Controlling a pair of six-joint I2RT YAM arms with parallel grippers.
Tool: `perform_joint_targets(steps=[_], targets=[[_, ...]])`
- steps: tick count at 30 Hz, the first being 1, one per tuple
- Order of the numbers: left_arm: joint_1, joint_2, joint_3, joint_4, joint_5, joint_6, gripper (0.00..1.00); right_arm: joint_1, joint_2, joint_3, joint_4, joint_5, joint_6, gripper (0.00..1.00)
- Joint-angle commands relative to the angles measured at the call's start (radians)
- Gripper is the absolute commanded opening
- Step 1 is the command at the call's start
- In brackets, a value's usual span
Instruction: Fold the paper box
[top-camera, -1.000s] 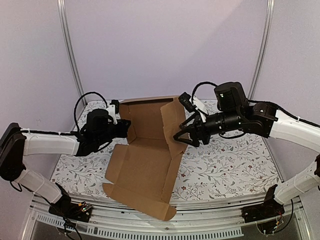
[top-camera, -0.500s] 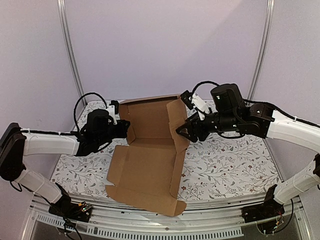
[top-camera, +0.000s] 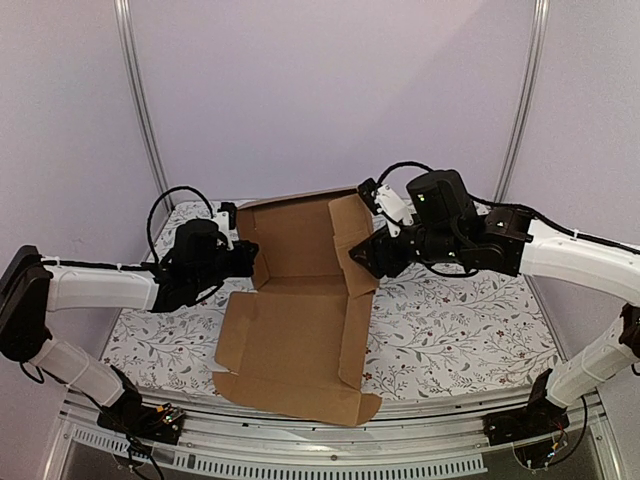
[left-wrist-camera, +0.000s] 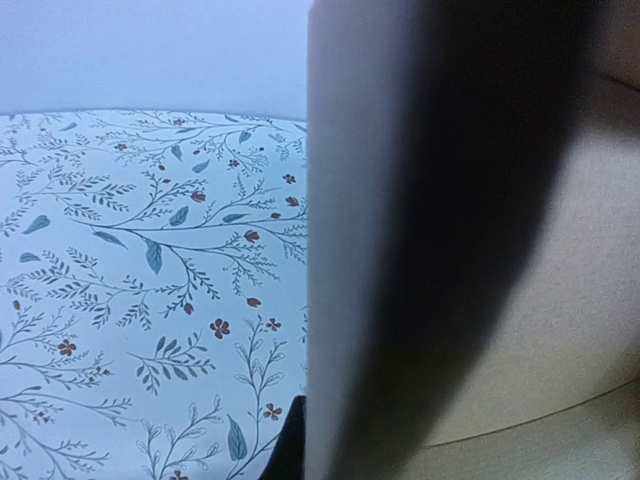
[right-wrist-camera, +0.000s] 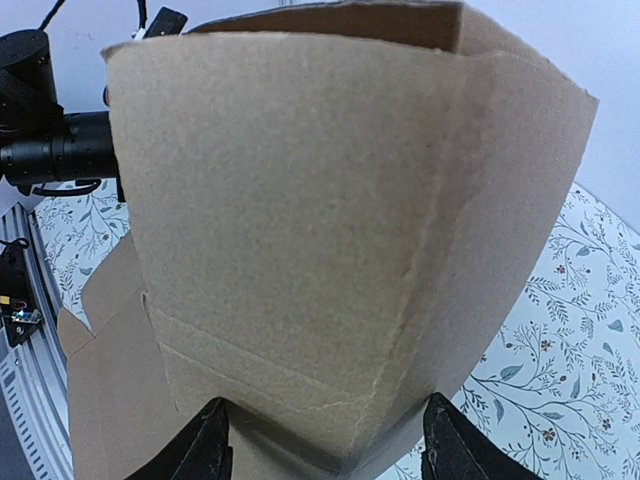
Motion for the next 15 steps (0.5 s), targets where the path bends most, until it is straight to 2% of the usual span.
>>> perform_joint_targets(steps=[1, 15], targets=[[-0.018, -0.017, 0.028, 0.007, 0.042, -0.010, 0.00, 0.006, 0.037, 0.036, 0.032, 0.093, 0.042, 0.63], [-0.043, -0.019, 0.041, -0.011, 0.013, -0.007, 0.00, 0.048, 0.129, 0.064, 0.059, 0.264, 0.078, 0.56]])
